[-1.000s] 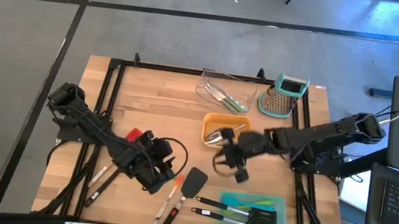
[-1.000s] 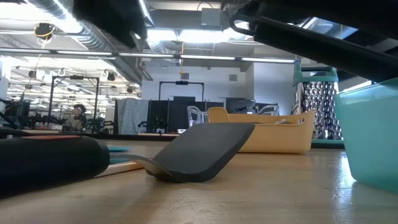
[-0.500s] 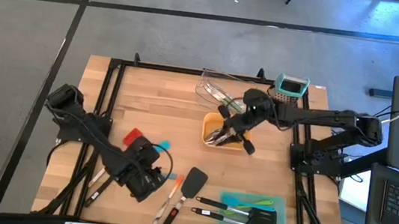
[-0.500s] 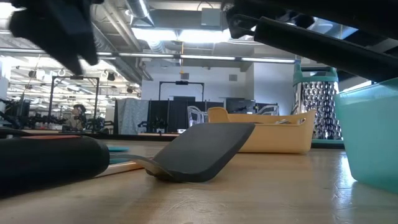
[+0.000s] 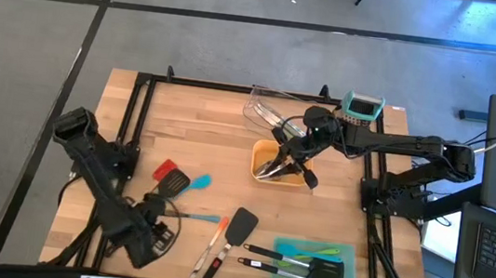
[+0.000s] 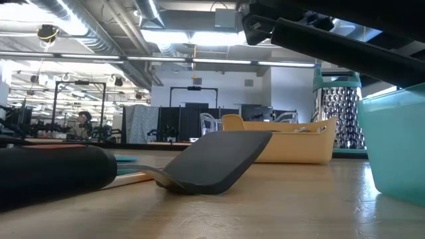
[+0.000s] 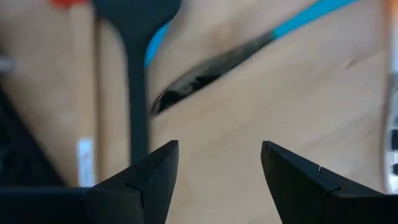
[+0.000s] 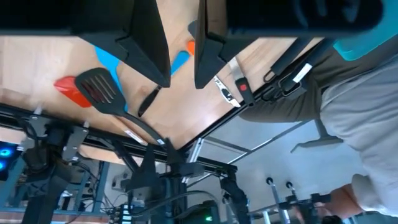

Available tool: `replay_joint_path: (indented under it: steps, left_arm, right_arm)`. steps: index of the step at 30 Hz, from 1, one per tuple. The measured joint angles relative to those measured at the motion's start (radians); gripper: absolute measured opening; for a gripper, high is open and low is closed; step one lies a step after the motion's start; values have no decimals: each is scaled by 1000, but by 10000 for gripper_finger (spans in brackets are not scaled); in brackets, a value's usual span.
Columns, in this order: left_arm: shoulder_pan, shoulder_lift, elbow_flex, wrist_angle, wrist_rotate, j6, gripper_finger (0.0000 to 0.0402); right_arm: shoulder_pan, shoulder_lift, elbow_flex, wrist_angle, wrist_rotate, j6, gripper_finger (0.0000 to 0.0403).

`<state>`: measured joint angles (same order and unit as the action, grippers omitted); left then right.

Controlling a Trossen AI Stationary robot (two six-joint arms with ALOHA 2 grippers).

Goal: Pick & Place Kitchen Items
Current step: Put the black spatula into the green bin

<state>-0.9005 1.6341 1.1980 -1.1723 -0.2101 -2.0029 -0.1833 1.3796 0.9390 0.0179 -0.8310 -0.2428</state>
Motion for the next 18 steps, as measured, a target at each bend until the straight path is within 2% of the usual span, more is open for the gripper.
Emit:
replay_joint_path:
  steps: [5, 10, 18]
  left_arm:
    - [-93, 0, -17, 19, 30, -122, 223]
    - [-143, 5, -90, 116, 31, -184, 223]
    - [-147, 94, -178, 165, 107, -132, 223]
  right_arm:
    - [0, -2, 0, -5, -21, 0, 75]
    - [0, -9, -1, -34, -23, 2, 75]
    - [1, -13, -1, -37, -22, 2, 75]
